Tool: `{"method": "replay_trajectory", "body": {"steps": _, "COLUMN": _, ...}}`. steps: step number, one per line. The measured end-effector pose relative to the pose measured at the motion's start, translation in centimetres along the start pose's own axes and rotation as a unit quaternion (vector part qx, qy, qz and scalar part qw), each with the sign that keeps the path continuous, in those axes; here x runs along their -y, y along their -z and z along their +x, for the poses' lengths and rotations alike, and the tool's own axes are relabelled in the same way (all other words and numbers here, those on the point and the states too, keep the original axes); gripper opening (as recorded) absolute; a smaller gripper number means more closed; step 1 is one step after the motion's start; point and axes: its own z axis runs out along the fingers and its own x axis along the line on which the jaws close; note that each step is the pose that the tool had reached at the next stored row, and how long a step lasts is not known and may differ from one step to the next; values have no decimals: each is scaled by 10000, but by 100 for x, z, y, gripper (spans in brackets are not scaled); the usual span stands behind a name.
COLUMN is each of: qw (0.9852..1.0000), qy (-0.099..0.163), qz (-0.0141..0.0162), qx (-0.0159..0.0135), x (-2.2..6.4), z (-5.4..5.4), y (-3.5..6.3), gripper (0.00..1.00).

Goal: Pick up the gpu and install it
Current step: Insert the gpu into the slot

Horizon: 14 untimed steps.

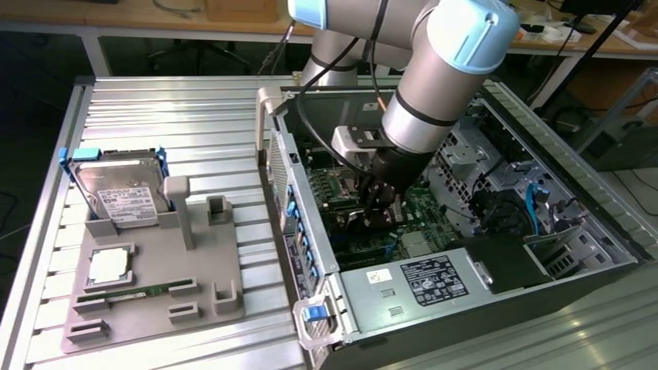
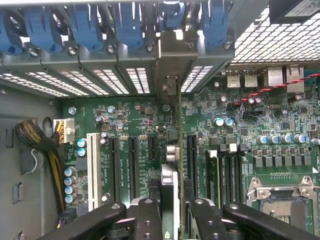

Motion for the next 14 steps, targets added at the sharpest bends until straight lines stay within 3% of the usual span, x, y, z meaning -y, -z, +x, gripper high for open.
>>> {"method": "replay_trajectory", "body": {"steps": 3, "qw": 10000, "qy": 3, "qz": -10, "qx": 20, "x": 0, "z": 0, "y": 2, "gripper": 27}}
{"method": "replay_trajectory", "body": {"steps": 6, "qw": 10000, "qy": 7, "qz": -9, "qx": 59, "x": 1, "z": -2, "y": -6, "gripper": 27}}
{"method": "replay_trajectory", "body": {"steps": 10, "qw": 10000, "qy": 6, "qz": -12, "qx": 55, "x": 0, "z": 0, "y": -2, "gripper": 27}}
{"method": "replay_trajectory", "body": {"steps": 14, "qw": 10000, "qy": 7, "qz": -10, "qx": 56, "x": 8, "z": 0, "y": -68, "gripper": 27}}
